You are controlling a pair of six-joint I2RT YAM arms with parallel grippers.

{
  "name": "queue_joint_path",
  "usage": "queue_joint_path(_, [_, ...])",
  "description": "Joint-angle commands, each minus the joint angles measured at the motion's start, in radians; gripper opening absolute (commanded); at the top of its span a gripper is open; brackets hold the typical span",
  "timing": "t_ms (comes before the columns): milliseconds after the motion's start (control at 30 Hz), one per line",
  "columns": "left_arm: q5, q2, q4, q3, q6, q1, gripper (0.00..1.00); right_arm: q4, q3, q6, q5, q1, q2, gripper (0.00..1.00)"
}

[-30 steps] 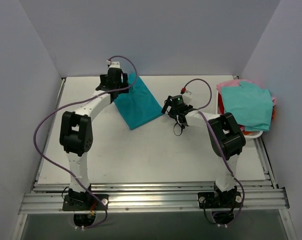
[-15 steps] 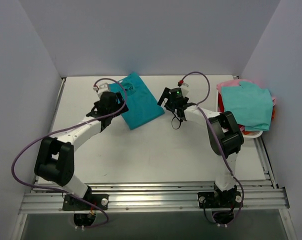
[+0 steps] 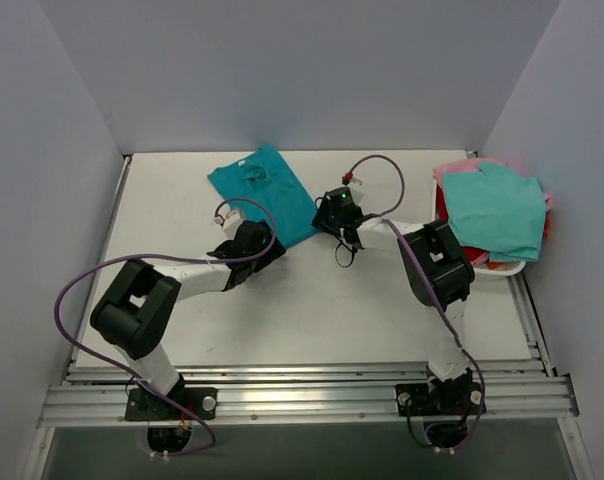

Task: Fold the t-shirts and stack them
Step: Grab one side of the 2/3 rectangular tshirt with both arms

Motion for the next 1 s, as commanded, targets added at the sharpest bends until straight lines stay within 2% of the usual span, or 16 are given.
queue_joint_path(0, [-0.055, -0.028, 0.043, 0.001, -0.084, -0.035, 0.99, 0.029, -0.011, 0.012, -0.006, 0.025, 0.006, 0.45])
queue_joint_path(167, [-0.081, -0.031, 0.017, 0.004, -0.11, -0.05, 0.99, 0.03, -0.011, 0.012, -0.005, 0.045, 0.025, 0.3])
queue_joint_path(433, [-0.155, -0.009, 0.002, -0.012, -0.16, -0.078, 1.0, 0.039, -0.022, 0.009, -0.008, 0.045, 0.031, 0.18])
queue_joint_path(567, [-0.231, -0.014, -0.044, -0.025, -0.202, -0.084, 1.0, 0.033, -0.034, 0.002, -0.002, 0.043, 0.018, 0.09])
queue_joint_path(633, [-0.271, -0.017, -0.065, -0.038, -0.238, -0.087, 1.0, 0.035, -0.046, -0.001, 0.004, 0.042, 0.008, 0.08])
queue_joint_path(667, [-0.28, -0.015, -0.067, -0.043, -0.245, -0.089, 0.95, 0.033, -0.051, -0.001, 0.004, 0.042, 0.005, 0.07])
queue_joint_path(767, [-0.3, 0.023, -0.063, -0.045, -0.272, -0.09, 0.93, 0.038, -0.065, -0.001, 0.003, 0.042, -0.006, 0.06])
queue_joint_path(967, [-0.316, 0.098, -0.059, -0.013, -0.291, -0.092, 0.83, 0.044, -0.082, -0.001, -0.002, 0.042, -0.011, 0.04])
